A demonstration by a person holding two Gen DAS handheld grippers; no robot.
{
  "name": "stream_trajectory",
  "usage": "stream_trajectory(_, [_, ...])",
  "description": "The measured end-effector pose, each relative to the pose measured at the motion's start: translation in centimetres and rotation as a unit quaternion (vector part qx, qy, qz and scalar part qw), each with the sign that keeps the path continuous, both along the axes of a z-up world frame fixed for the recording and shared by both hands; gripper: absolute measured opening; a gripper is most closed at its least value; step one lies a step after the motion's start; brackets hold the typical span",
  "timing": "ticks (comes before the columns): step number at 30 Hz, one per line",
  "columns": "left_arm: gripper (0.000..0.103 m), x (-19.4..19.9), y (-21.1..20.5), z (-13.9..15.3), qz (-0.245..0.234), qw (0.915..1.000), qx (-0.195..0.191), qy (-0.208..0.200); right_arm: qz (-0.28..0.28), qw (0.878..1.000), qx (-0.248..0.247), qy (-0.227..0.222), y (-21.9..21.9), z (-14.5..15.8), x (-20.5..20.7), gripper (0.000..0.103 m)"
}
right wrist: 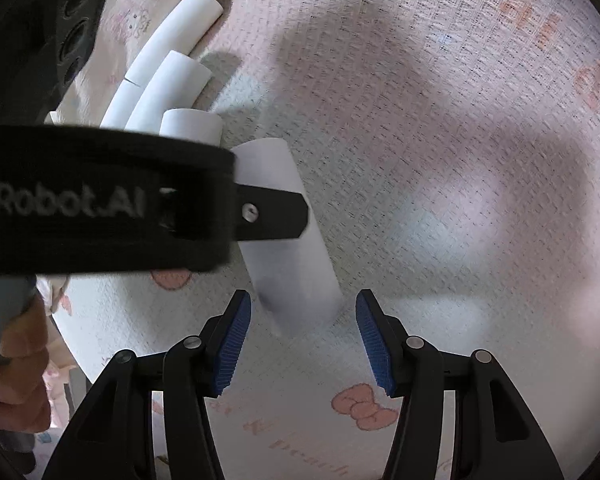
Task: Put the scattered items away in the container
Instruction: 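Lower the open left tool around a white tube lying on the sheet, then close the left tool on the white tube and lift it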
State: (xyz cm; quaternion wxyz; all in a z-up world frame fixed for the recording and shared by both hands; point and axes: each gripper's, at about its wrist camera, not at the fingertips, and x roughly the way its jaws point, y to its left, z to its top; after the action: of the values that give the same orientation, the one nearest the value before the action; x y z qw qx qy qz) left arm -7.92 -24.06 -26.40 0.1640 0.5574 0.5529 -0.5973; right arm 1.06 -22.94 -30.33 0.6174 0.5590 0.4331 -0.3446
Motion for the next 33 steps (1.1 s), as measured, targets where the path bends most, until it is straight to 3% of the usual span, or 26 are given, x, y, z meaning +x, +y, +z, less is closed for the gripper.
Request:
stream_trajectory(6, [0.049, -0.7, 0.5, -0.4, -0.012, 0.9998, -0.010, 0.014, -0.016, 1.000, 0.006, -0.015, 0.0, -0.7, 0.3, 0.051])
stream_trajectory(8, [0.047, -0.9, 0.7, -0.4, -0.007, 0.9997, -0.013, 0.019, -0.024, 1.000, 0.004, -0.013, 0.0, -0.9, 0.3, 0.044])
stream_trajectory(12, [0.047, -1.1, 1.1, 0.1, -0.013, 0.9991, -0.024, 0.032, -0.036, 0.999, 0.003, -0.016, 0.2, -0.9, 0.4, 0.043])
stream_trajectory(19, [0.046, -1.4, 2.1, 3.4, -0.041, 0.9943, -0.062, 0.076, -0.080, 0.996, 0.000, -0.041, 1.0, 1.0, -0.1, 0.041])
stream_trajectory(23, [0.045, -1.1, 2.8, 6.5, -0.049, 0.9857, -0.093, 0.132, -0.106, 0.993, -0.031, -0.031, 2.1, 3.8, -0.7, 0.041])
stream_trajectory(29, [0.043, -0.8, 3.8, 10.7, -0.094, 0.9640, -0.119, 0.219, -0.154, 0.984, -0.082, -0.032, 5.4, 7.9, -1.4, 0.041])
stream_trajectory(30, [0.043, -0.3, 4.6, 11.4, -0.103, 0.9600, -0.122, 0.230, -0.158, 0.983, -0.088, -0.029, 3.9, 8.5, -2.8, 0.041])
stream_trajectory(33, [0.043, 0.3, 6.0, 12.9, -0.123, 0.9502, -0.125, 0.258, -0.179, 0.978, -0.102, -0.023, 5.9, 10.2, -5.0, 0.041])
